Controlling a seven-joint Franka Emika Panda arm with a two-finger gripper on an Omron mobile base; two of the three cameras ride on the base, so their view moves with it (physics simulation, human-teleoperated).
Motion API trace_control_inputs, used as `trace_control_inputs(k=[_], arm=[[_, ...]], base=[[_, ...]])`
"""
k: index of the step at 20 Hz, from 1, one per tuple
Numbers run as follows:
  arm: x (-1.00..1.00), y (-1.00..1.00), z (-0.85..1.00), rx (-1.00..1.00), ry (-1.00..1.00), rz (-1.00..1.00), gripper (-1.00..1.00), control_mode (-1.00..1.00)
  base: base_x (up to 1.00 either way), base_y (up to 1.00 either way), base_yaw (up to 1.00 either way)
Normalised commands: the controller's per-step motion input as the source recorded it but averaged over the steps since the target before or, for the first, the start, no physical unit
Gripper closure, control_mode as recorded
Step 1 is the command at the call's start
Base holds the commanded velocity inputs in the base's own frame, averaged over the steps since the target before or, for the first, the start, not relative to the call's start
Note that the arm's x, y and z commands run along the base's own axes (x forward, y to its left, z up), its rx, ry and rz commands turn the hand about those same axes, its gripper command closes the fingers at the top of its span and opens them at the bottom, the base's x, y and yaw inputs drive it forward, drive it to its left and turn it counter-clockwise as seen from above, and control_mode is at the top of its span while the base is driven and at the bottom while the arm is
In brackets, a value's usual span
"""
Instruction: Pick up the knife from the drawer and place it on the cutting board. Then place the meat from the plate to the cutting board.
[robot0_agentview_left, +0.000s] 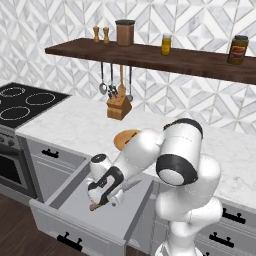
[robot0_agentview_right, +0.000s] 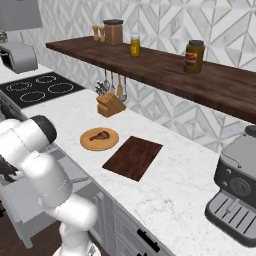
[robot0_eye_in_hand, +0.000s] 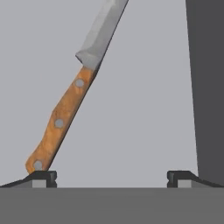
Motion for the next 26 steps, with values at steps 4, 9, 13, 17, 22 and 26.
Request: trace_control_inputs(k=[4,9,13,17,22,26], arm=[[0.23,0.45,-0.16,-0.09,0.00,0.00,-1.00,-1.00],[0.33,0.29,-0.07,-0.06,0.00,0.00,-1.00,-1.00],[0.41,0.33,-0.16,-0.08,0.00,0.00,-1.00,-1.00],[0.42,0.36,-0.29,-0.10,0.00,-0.01,-1.00,-1.00],[0.12,0.04,-0.51,-0.07,0.00,-0.01,-1.00,-1.00],[0.00,-0.32,-0.70,-0.01,0.00,-0.01,-1.00,-1.00]], base=[[0.00,0.00,0.00],[0.00,0.00,0.00],[0.00,0.00,0.00],[0.00,0.00,0.00],[0.00,0.00,0.00],[0.00,0.00,0.00]])
